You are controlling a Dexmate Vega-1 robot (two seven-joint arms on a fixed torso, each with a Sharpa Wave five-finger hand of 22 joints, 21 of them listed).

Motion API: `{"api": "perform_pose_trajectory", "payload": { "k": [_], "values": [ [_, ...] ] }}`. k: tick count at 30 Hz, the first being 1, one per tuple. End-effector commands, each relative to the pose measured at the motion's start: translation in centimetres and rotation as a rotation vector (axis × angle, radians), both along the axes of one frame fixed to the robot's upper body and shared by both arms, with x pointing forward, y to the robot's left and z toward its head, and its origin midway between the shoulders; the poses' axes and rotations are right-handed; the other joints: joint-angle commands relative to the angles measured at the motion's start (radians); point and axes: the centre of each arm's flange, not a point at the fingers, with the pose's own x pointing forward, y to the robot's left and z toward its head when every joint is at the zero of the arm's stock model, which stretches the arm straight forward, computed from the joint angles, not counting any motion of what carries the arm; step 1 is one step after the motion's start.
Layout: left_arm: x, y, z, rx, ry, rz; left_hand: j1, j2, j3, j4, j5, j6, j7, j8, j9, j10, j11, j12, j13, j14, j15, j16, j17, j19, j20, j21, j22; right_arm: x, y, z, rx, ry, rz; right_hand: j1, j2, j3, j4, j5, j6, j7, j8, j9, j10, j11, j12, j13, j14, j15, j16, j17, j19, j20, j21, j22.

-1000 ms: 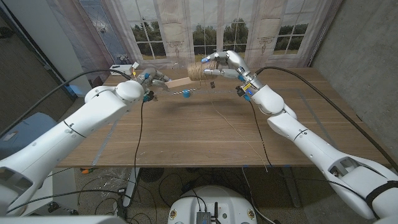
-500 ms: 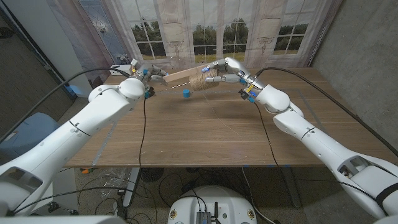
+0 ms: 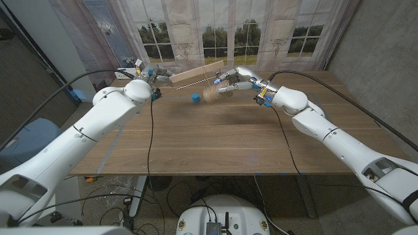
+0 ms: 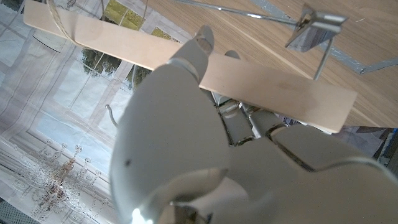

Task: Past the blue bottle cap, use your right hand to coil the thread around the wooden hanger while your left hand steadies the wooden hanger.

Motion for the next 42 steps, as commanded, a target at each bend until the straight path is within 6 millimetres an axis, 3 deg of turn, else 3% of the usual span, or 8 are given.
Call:
{"api": "perform_pose_trajectory", "payload": {
  "k": [1, 19, 42],
  "values": [
    [-0.1, -0.3, 0.8, 0.007, 0.010, -0.054, 0.023, 0.037, 0.083, 0.076, 0.007, 0.006, 0.006, -0.001, 0.004, 0.003, 0.002, 0.000, 0.005, 0.034, -0.053, 0.004, 0.004, 0.010, -0.138, 0.003, 0.003, 3.4, -1.8, -0.8, -0.006, 0.114, -0.100, 0.272, 0.258, 0.004, 0.001, 0.008, 0.003, 0.009, -0.005, 0.005, 0.036, 0.008, 0.004, 0.202, 0.257, -0.381, 0.002, 0.006, -0.063, -0.196, 0.007, -0.001],
    [-1.9, -0.8, 0.9, 0.010, -0.010, -0.166, 0.021, 0.036, 0.085, 0.076, 0.008, 0.009, 0.007, -0.006, 0.008, 0.003, 0.001, -0.005, 0.010, 0.036, -0.055, 0.002, 0.004, 0.012, -0.137, 0.004, 0.003, 9.8, -5.5, -2.9, 0.130, 0.292, -0.229, 0.274, 0.259, 0.006, 0.001, 0.008, 0.007, 0.012, -0.005, 0.007, 0.039, 0.010, 0.000, 0.205, 0.256, -0.381, -0.004, 0.012, -0.074, -0.194, 0.023, -0.015],
    [-1.7, -1.3, -0.1, 0.080, 0.173, -0.325, 0.022, 0.036, 0.087, 0.075, 0.010, 0.005, 0.005, -0.015, 0.015, 0.003, 0.005, -0.012, 0.015, 0.036, -0.051, 0.001, 0.007, 0.011, -0.137, 0.002, 0.002, 10.0, -6.1, -3.3, 0.386, 0.155, -0.313, 0.275, 0.259, 0.007, 0.002, 0.008, 0.012, 0.011, -0.004, 0.009, 0.042, 0.008, -0.006, 0.209, 0.261, -0.381, -0.011, 0.016, -0.084, -0.192, 0.045, -0.030]
  ]
}}
